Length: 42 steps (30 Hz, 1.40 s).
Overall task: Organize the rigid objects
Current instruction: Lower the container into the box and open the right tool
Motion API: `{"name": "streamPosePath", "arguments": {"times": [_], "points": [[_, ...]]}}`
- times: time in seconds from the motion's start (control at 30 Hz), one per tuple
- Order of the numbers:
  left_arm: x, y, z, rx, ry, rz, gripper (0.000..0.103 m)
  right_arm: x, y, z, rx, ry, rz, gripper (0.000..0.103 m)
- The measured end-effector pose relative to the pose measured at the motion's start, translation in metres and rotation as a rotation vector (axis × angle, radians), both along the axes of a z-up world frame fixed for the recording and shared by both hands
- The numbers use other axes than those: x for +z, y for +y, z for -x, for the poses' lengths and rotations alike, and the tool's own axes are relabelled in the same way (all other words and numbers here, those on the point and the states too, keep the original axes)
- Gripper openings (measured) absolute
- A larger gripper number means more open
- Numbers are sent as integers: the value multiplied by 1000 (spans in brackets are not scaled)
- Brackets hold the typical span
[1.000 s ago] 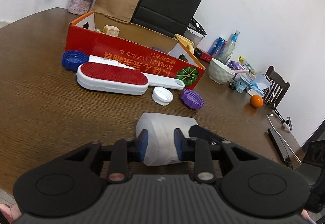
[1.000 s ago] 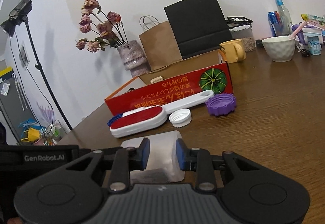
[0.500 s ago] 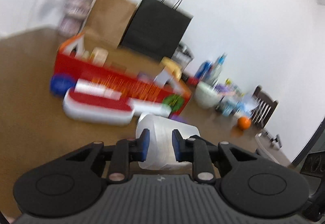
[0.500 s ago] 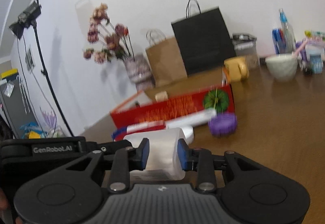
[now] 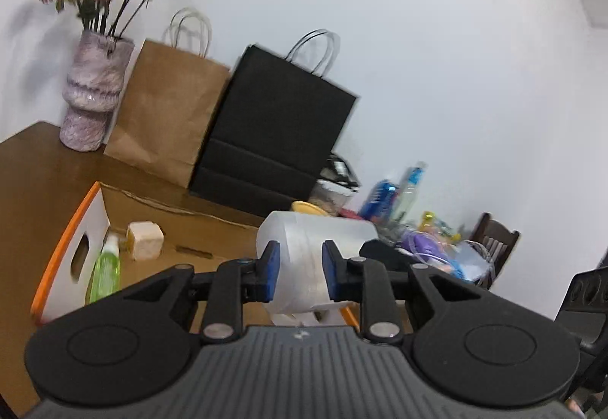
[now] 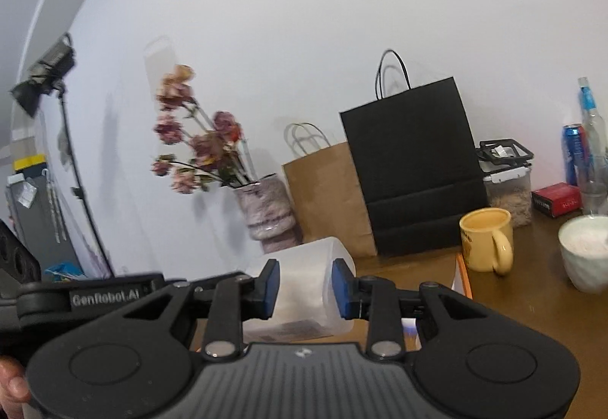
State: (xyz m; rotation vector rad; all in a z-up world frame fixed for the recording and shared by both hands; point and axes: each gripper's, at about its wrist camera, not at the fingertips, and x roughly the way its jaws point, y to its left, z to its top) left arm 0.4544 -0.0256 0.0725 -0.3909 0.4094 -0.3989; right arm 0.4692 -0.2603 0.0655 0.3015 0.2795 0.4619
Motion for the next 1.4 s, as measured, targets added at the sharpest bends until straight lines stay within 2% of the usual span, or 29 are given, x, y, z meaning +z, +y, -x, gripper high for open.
{"name": "streamPosePath", "arguments": {"times": [0.07, 0.13, 0.27, 0.47, 0.6, 0.7, 0.77, 0.83, 0.87, 0.97, 1.1, 1.13, 1.17, 1.3, 1.37, 1.4], "points": [[-4, 1, -37, 8, 28, -29, 24, -5, 3, -43, 6, 80, -16, 31], [-15, 2, -74, 18, 91, -48, 24, -18, 5, -87, 11, 192, -35, 31], [-43, 3, -128, 21, 205, -88, 24, -51, 13, -141, 3, 324, -35, 31], [-71, 6, -165, 19, 300, -126, 24, -78, 36, -173, -5, 403, 104, 31], [-78, 5, -178, 6, 382, -137, 24, -86, 36, -182, -14, 465, 115, 31], [-77, 7, -175, 22, 378, -127, 28, -86, 36, -180, -5, 481, 118, 31], [-70, 8, -168, 3, 347, -123, 30, -78, 35, -169, -5, 432, 121, 32], [-53, 11, -154, 2, 300, -128, 36, -65, 34, -157, -20, 392, 149, 50], [-44, 13, -145, 3, 273, -137, 41, -55, 33, -148, -27, 368, 162, 53], [-14, 21, -117, 31, 203, -179, 47, -28, 27, -123, -39, 311, 206, 57], [21, 36, -63, 36, 80, -264, 53, 6, 16, -75, -56, 208, 308, 76], [28, 39, -50, 41, 58, -276, 59, 13, 12, -62, -68, 184, 336, 78], [35, 43, -35, 52, 35, -285, 64, 19, 7, -54, -78, 172, 356, 79], [52, 51, 15, 105, -19, -328, 75, 32, -12, -15, -100, 155, 375, 80], [52, 52, 39, 131, -46, -357, 86, 34, -18, 4, -110, 142, 374, 81], [52, 52, 50, 136, -63, -369, 87, 33, -20, 12, -111, 135, 373, 82]]}}
